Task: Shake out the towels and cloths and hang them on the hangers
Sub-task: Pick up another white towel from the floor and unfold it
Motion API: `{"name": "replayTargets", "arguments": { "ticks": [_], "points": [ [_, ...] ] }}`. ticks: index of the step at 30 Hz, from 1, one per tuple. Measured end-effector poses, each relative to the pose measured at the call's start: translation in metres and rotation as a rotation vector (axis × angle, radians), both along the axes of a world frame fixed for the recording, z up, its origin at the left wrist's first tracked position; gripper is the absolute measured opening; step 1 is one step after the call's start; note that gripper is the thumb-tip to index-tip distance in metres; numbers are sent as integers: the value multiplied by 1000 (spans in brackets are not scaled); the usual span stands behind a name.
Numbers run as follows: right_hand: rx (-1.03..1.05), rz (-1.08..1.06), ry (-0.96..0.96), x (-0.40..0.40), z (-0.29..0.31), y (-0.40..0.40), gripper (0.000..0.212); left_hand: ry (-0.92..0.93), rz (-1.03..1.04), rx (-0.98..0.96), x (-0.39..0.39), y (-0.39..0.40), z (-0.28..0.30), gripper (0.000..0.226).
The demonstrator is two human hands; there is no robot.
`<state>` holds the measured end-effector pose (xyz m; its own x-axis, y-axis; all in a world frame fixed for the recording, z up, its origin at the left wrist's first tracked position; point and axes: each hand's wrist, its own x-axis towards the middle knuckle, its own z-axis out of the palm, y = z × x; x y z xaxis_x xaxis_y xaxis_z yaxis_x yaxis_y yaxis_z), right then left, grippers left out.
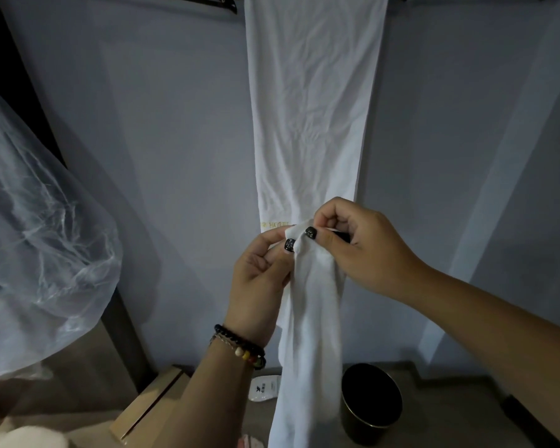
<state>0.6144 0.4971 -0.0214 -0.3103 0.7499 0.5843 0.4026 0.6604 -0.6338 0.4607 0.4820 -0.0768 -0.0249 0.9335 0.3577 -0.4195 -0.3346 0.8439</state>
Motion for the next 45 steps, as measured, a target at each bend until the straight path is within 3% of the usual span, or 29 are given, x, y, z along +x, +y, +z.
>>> {"name": "replayTargets", "arguments": {
  "ticks": [6, 9, 13, 16, 20, 23, 25, 29, 32, 36, 41, 45],
  "points": [
    [-3, -54, 72, -5, -4, 8, 13, -30, -58, 43, -2, -2, -1, 40],
    [-38, -70, 85, -5, -6, 10, 14, -8, 36, 28, 1, -1, -1, 37],
    [-192, -29, 87, -3, -1, 16, 13, -1, 132, -42, 4, 10, 0, 19],
    [-377, 43, 11, 8, 0, 22, 14, -10, 169, -97, 0, 26, 4, 19],
    [-557, 98, -158, 32, -23, 24, 46, -6, 209, -99, -13, 42, 25, 29],
    [-437, -12, -442, 61, -33, 30, 31, -14, 276, -119, -34, 60, 50, 27],
    [-292, -153, -686, 81, -31, 37, 36, -31, 342, -154, -51, 72, 64, 22],
    [-165, -253, -715, 109, -21, 55, 41, 123, 380, -116, -75, 84, 75, 43],
    [-60, -336, -818, 112, 6, 64, 49, 225, 403, -119, -82, 89, 83, 29],
    [14, -490, -759, 119, 51, 85, 48, 322, 468, -104, -90, 99, 101, 21],
    [7, -649, -751, 107, 105, 103, 62, 500, 510, -52, -106, 108, 132, 32],
    [20, -727, -471, 97, 131, 100, 48, 677, 617, -16, -116, 115, 158, 23]
  ]
}}
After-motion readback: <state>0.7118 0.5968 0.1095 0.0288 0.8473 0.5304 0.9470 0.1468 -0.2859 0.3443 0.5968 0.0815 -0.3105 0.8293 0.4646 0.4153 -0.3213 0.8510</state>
